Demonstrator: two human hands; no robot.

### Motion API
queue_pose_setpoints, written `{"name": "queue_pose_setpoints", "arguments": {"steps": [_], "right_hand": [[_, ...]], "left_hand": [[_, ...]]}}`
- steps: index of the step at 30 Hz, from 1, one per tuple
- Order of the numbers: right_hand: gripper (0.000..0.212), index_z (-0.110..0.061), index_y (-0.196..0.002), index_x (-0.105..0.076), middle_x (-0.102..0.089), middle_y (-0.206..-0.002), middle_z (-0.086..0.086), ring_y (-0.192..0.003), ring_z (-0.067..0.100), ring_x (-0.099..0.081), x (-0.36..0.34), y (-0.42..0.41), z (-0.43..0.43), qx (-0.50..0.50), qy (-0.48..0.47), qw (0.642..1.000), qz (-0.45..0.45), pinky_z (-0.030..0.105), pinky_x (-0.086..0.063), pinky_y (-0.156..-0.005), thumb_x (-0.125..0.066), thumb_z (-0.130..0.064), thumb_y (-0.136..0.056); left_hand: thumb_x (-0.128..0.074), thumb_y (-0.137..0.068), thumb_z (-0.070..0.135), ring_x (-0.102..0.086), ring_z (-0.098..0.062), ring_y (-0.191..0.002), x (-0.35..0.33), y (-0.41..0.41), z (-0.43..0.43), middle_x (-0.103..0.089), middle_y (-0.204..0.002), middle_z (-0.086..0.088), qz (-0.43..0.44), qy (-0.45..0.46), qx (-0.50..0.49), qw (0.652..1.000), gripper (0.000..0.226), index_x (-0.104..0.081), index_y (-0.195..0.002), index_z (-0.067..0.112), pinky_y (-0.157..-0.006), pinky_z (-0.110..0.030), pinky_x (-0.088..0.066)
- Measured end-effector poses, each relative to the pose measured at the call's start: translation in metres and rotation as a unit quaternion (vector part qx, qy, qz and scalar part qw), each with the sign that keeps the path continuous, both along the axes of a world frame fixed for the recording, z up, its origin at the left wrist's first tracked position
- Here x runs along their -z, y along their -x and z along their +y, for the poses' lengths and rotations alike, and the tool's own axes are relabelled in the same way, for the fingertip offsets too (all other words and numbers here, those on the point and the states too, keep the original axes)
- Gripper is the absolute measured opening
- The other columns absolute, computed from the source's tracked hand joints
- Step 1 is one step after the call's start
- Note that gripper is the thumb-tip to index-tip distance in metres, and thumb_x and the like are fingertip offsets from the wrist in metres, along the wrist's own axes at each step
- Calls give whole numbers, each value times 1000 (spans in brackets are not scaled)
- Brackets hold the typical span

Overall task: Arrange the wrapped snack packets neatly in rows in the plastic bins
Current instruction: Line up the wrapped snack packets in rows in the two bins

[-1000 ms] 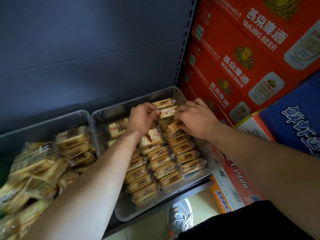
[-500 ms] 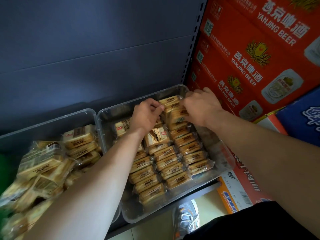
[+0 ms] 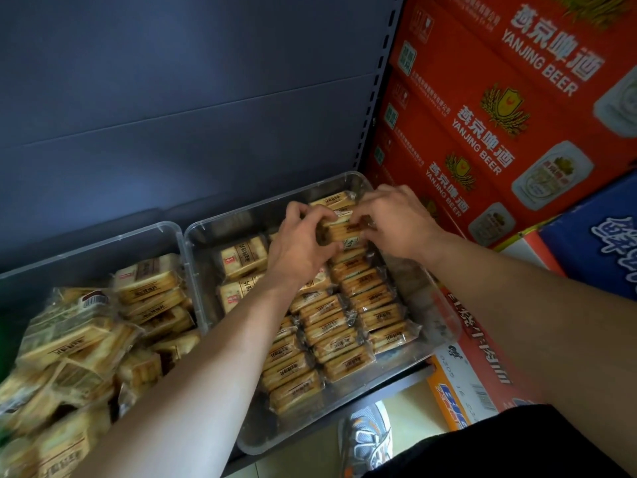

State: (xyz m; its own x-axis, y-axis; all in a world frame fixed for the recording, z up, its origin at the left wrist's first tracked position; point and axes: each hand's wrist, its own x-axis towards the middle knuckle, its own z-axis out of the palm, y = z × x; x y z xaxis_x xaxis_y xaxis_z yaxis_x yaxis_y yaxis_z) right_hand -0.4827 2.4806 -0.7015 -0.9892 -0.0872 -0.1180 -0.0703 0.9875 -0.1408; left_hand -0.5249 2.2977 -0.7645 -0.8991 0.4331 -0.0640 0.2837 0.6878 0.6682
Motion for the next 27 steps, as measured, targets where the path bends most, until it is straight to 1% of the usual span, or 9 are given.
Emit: {"name": "queue_pose_setpoints", "arguments": {"steps": [2, 5, 8, 10, 12, 14, 17, 21, 27], "right_hand": [[27, -29, -111, -73, -61, -124, -7, -117, 17, -47, -1, -2, 4, 26, 78, 997, 4, 41, -36, -103, -80, -28, -85], [34, -28, -113, -71, -53, -126, -6, -119, 16, -42, -4, -13, 20, 76, 111, 990, 31, 39, -38, -106, -83, -31, -81], [45, -30, -122, -65, -51, -126, -5, -122, 17, -45, -2, -13, 27, 143, 157, 977, 31, 38, -40, -105, -83, -34, -81], [44, -29, -121, -64, -56, -116, -7, -111, 15, -55, 2, -13, 30, 176, 206, 962, 22, 40, -48, -98, -84, -32, -81], [42, -27, -119, -64, -60, -109, -9, -100, 12, -59, 5, -14, 30, 174, 237, 956, -3, 40, -52, -93, -83, -27, -82], [42, -26, -121, -63, -61, -106, -10, -95, 8, -58, 8, -15, 27, 164, 244, 956, -23, 38, -53, -91, -82, -23, -84], [42, -27, -121, -63, -60, -102, -14, -92, 5, -57, 10, -16, 29, 162, 249, 955, -22, 36, -52, -88, -82, -23, -83], [43, -29, -121, -63, -59, -109, -9, -99, 11, -58, 12, -16, 30, 154, 228, 961, -25, 39, -53, -89, -82, -27, -83], [48, -25, -128, -61, -54, -121, -4, -107, 12, -53, 9, -17, 26, 139, 179, 973, -44, 39, -50, -97, -81, -31, -84]], "left_hand": [[-80, -82, 44, -49, -16, -112, -1, 2, 1, -33, -125, 11, 1, 12, -10, 1000, 46, -49, -116, 48, -91, -36, -52], [-80, -83, 44, -51, -16, -108, -4, -3, 14, -31, -123, 11, -4, 8, 3, 1000, 46, -47, -115, 48, -87, -35, -53], [-81, -82, 42, -45, -14, -114, -2, -5, 13, -32, -125, 10, 13, 8, -11, 1000, 47, -51, -119, 45, -89, -29, -44], [-81, -81, 41, -39, -14, -117, -1, -10, 14, -32, -125, 7, 58, 26, -18, 998, 48, -55, -122, 41, -92, -28, -41], [-82, -81, 39, -36, -16, -118, -3, -14, 16, -33, -125, 5, 107, 54, -17, 993, 49, -58, -124, 37, -95, -31, -43], [-81, -80, 37, -36, -19, -123, -4, -16, 17, -38, -132, 3, 162, 83, 3, 983, 50, -59, -125, 34, -102, -37, -44], [-76, -85, 27, -35, -23, -135, -1, -14, 20, -46, -142, 4, 208, 93, 85, 970, 42, -62, -124, 32, -111, -45, -38], [-75, -87, 31, -35, -15, -133, 1, -12, 21, -48, -139, 11, 168, 62, 90, 980, 32, -65, -117, 34, -110, -37, -33], [-77, -85, 34, -41, -14, -126, 3, -10, 24, -52, -133, 12, 164, 53, 54, 984, 29, -68, -112, 33, -106, -36, -34]]}}
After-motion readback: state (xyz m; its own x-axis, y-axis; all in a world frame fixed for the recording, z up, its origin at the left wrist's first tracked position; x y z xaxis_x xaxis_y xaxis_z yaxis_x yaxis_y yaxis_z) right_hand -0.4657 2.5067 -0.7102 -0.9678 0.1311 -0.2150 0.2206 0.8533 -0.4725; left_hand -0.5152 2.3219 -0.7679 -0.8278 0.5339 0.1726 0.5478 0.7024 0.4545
